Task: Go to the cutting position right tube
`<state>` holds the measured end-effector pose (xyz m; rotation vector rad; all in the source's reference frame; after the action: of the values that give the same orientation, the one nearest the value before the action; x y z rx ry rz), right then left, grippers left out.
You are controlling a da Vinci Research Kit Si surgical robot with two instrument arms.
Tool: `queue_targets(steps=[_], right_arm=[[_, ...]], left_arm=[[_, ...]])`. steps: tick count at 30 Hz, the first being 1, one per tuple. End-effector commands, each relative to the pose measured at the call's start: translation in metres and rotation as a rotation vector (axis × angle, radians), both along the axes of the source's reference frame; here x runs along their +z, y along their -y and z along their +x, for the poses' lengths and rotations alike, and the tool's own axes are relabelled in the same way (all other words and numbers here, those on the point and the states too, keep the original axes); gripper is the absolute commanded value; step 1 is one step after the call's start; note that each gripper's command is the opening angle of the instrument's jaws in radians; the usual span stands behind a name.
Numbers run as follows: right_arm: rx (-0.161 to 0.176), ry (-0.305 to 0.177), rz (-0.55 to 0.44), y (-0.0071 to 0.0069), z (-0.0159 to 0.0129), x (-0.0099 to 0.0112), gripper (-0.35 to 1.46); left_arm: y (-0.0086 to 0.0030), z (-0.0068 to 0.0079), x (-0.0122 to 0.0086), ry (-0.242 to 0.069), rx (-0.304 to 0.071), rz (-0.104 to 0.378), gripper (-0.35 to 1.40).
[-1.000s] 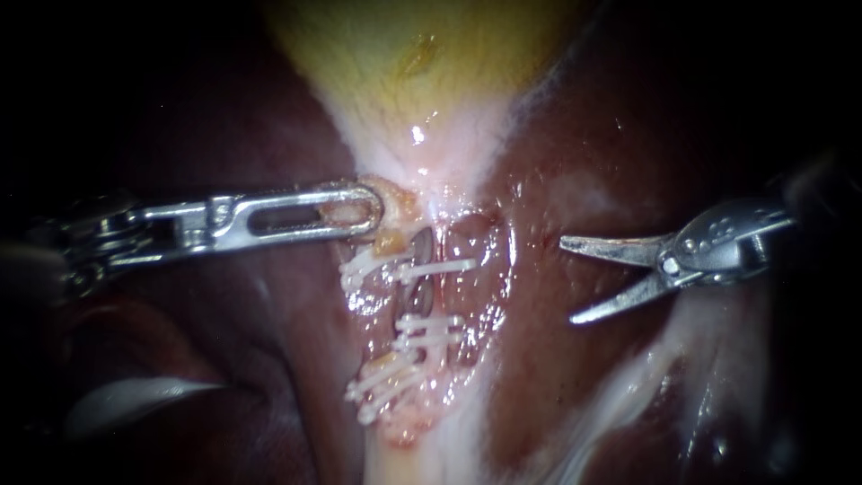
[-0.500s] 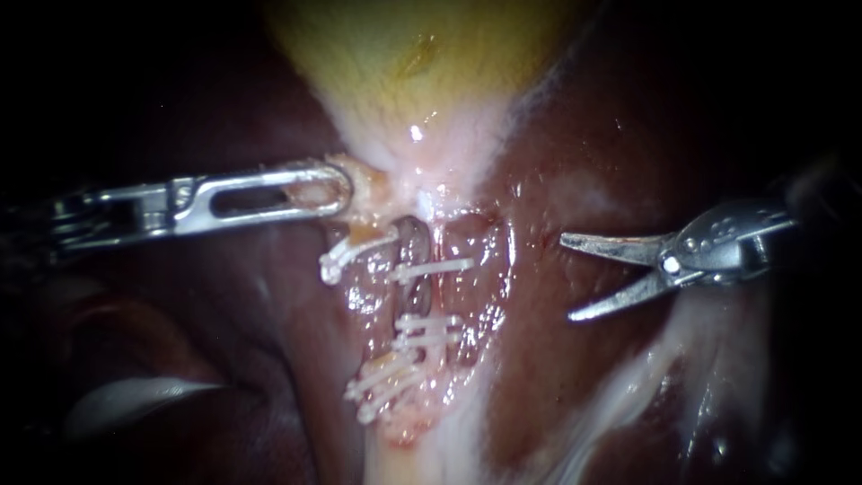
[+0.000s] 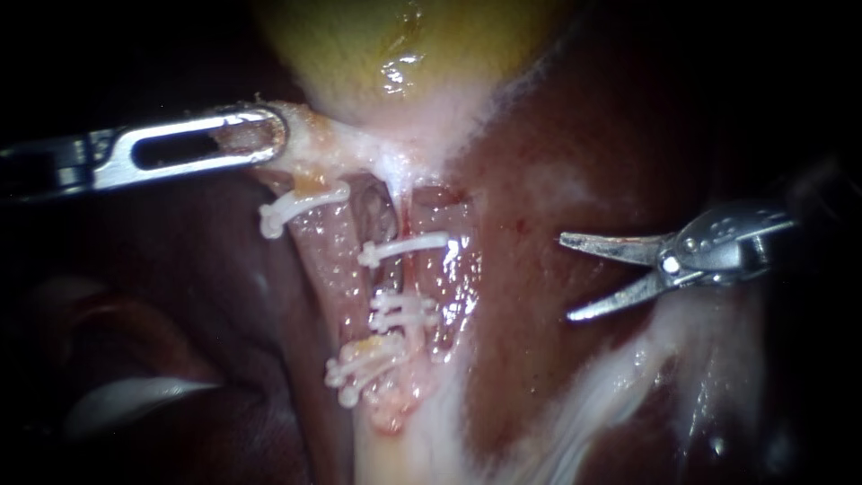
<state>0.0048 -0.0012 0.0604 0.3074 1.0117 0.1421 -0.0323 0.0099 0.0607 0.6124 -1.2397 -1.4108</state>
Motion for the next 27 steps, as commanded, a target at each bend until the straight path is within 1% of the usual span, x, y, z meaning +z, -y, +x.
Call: queue_targets(steps=[1,3,8,12,14,17,19,21,22,25,27], right_arm=[[0.002,-0.001,0.007,0.0001,0.0001,0.0,1.44],[-0.001,-0.005,0.009,0.0002,0.0003,0.0001,1.44],[0.005,-0.007,0.027,0.0004,0.0007,0.0004,1.44],[0.011,-0.012,0.057,0.0007,0.0011,0.0007,1.44],[0.02,-0.018,0.086,0.0009,0.0015,0.001,1.44],[0.027,-0.01,0.146,0.0014,0.0022,0.0016,1.44],[0.009,-0.001,0.214,0.0021,0.0026,0.0021,1.44],[0.0,0.016,0.27,0.0028,0.0031,0.0025,1.44],[0.0,0.024,0.312,0.0032,0.0034,0.0028,1.44],[-0.001,0.042,0.396,0.0039,0.004,0.0033,1.44],[0.0,0.055,0.447,0.004,0.0044,0.0034,1.44]], left_arm=[[0.0001,-0.0001,0.0001,-0.002,-0.001,0.0,-0.35],[0.0002,-0.0002,0.0002,-0.003,-0.001,-0.001,-0.35],[0.0002,-0.0003,0.0002,-0.004,-0.002,-0.002,-0.35],[0.0005,-0.0006,0.0005,-0.005,-0.004,-0.004,-0.35],[0.0006,-0.0008,0.0006,-0.008,-0.008,-0.005,-0.35],[0.0008,-0.001,0.0008,-0.006,-0.005,-0.006,-0.35],[0.0008,-0.0012,0.0009,-0.006,-0.006,-0.007,-0.35],[0.0009,-0.0012,0.0009,-0.005,-0.004,-0.007,-0.35],[0.0009,-0.0012,0.0009,-0.005,-0.004,-0.007,-0.35],[0.0009,-0.0013,0.0009,-0.005,-0.004,-0.008,-0.35],[0.0009,-0.0013,0.0009,-0.005,-0.004,-0.008,-0.35]])
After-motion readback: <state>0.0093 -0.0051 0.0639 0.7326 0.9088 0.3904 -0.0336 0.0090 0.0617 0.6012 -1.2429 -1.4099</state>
